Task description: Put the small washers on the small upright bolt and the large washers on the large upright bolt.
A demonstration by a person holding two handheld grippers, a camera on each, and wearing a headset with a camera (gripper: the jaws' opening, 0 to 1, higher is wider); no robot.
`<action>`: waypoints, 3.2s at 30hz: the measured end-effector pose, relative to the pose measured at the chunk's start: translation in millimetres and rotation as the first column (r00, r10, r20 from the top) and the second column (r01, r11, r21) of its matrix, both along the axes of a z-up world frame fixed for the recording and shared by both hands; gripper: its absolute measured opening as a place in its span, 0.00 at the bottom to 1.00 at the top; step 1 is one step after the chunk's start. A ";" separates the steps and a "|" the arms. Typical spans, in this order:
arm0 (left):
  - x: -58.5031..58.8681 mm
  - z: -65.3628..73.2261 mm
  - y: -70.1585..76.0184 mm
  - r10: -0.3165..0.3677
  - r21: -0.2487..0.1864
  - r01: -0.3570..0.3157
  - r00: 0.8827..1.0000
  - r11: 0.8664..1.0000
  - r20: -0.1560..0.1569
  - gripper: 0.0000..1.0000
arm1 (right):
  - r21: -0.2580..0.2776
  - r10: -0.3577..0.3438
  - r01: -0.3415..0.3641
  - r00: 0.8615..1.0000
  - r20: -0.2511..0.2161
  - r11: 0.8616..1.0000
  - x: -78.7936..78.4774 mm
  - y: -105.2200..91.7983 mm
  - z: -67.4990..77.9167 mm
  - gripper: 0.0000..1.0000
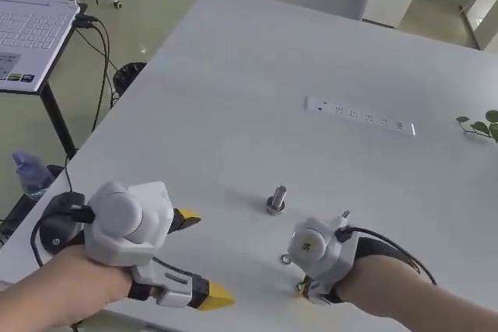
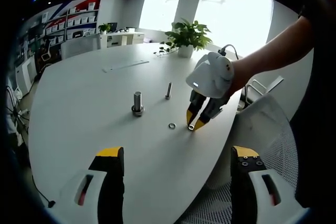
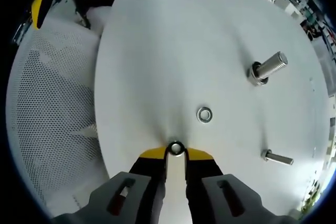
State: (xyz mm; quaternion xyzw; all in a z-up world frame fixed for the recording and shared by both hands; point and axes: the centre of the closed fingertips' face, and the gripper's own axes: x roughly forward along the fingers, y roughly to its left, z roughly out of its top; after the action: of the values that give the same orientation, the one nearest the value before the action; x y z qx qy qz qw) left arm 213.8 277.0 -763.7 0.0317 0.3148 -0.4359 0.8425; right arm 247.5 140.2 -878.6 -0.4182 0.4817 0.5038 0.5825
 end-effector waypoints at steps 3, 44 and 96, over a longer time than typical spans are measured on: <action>0.0 0.0 0.1 -0.001 0.003 0.001 1.000 1.000 -0.001 0.83 | 0.015 -0.009 0.009 1.000 -0.008 1.000 0.4 -0.5 0.5 0.13; 4.0 -0.8 -6.7 -0.010 -0.002 0.010 1.000 1.000 -0.006 0.82 | 0.030 -0.155 0.155 0.988 -0.010 0.987 37.1 -50.1 14.4 0.12; 14.8 -1.2 -3.2 -0.005 0.011 0.005 1.000 1.000 -0.008 0.82 | 0.086 -0.212 0.205 0.974 0.084 0.975 138.6 -53.1 70.8 0.12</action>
State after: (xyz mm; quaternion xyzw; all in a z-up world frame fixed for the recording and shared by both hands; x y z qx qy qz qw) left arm 228.6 273.8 -764.9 0.0353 0.3205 -0.4363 0.8401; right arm 386.2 87.1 -807.8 -0.3655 0.4754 0.4382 0.6696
